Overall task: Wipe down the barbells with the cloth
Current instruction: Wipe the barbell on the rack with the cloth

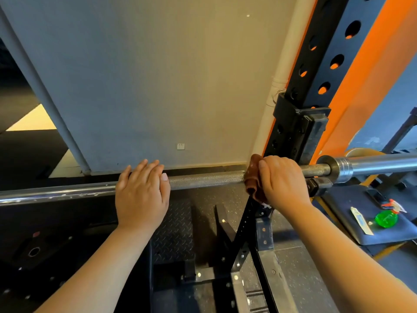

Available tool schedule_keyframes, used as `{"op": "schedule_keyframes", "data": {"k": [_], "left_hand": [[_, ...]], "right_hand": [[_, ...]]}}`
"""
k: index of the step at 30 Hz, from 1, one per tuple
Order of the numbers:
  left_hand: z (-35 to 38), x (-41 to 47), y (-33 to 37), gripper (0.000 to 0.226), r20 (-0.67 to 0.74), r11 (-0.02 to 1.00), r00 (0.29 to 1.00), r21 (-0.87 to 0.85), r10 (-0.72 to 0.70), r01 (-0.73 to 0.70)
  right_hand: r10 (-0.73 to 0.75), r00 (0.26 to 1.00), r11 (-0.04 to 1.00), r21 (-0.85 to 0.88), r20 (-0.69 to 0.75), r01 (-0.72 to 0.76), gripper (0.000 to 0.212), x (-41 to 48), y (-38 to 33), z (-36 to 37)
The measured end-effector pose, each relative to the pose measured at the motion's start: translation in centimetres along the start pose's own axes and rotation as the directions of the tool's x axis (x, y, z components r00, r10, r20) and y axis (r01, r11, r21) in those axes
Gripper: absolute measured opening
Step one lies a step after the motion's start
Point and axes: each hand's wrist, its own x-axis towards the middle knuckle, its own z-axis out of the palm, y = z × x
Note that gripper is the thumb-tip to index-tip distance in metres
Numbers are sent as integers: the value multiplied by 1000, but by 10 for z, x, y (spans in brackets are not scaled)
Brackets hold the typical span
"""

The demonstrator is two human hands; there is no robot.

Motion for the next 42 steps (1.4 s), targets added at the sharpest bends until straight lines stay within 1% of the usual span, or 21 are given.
{"op": "schedule_keyframes", "data": {"k": [3, 6, 8, 9, 12, 14, 16, 17, 19, 20, 21, 23, 25, 29, 30, 32, 34, 35, 38, 40, 42], "left_hand": [[0, 0, 1, 54, -5, 1000, 1000, 4, -4, 4], [1, 1, 0, 55, -19, 1000, 1000, 5, 5, -5], [2, 0, -1, 56, -28, 1000, 999, 7, 15, -15], [2, 0, -1, 57, -34, 1000, 999, 7, 17, -17], [1, 1, 0, 61, -43, 1000, 999, 2, 15, -15], [1, 1, 2, 62, -49, 1000, 999, -3, 9, -10], [1, 1, 3, 61, -54, 1000, 999, -12, 7, -8], [1, 0, 3, 60, -59, 1000, 998, -15, 7, -7], [2, 0, 2, 59, -75, 1000, 997, -15, 7, -8], [3, 0, 2, 58, -81, 1000, 997, -12, 5, -6], [3, 0, 3, 56, -84, 1000, 996, -10, 2, -3], [3, 1, 3, 54, -86, 1000, 996, -12, -3, 2], [3, 1, 3, 53, -83, 1000, 997, -11, -1, 0], [2, 0, 5, 55, -69, 1000, 997, -20, -18, 17], [2, -1, 6, 56, -69, 999, 997, -24, -25, 23], [2, -1, 8, 55, -72, 999, 997, -34, -38, 36], [2, -1, 9, 55, -74, 998, 996, -38, -44, 41], [2, -1, 9, 56, -76, 999, 996, -36, -44, 41], [2, -1, 8, 55, -74, 999, 997, -32, -35, 33], [3, -1, 8, 53, -68, 999, 997, -31, -38, 36], [3, 0, 9, 54, -59, 999, 997, -33, -40, 38]], "right_hand": [[31, 996, 983, -184, 80, -16, 33, 9, 3, 0], [80, 997, 996, -48, 16, -79, 36, -10, 5, 5], [27, 999, 1000, 17, -21, -27, 36, -19, 10, 2], [0, 1000, 1000, -22, -6, -1, 37, -14, 11, -2], [26, 973, 966, -254, 230, 34, 31, 15, 6, -12], [75, 942, 959, -281, 328, 22, 25, 28, -1, -17], [71, 956, 957, -289, 285, 15, 25, 23, -4, -16], [61, 982, 967, -256, 180, -14, 27, 13, -4, -11], [98, 990, 995, 20, -99, -97, 31, -15, -7, 4], [132, 977, 981, 163, -166, -105, 28, -30, -10, 12], [149, 972, 967, 234, -183, -105, 26, -39, -13, 18], [126, 976, 970, 230, -179, -83, 27, -42, -9, 23], [82, 986, 989, 137, -145, -62, 28, -27, -4, 15], [108, 978, 993, -59, 176, -99, 42, 15, 0, -7], [103, 976, 992, -93, 193, -86, 41, 17, -3, -8], [124, 983, 986, -131, 137, -106, 39, 11, -15, -6], [203, 979, 978, 45, 36, -204, 40, -5, -31, 2], [208, 978, 968, 142, 2, -206, 39, -15, -39, 7], [100, 993, 977, 194, -56, -88, 33, -30, -40, 14], [78, 997, 989, 127, 0, -77, 33, -15, -32, 6], [93, 982, 996, -16, 163, -91, 36, 8, -34, -6]]}}
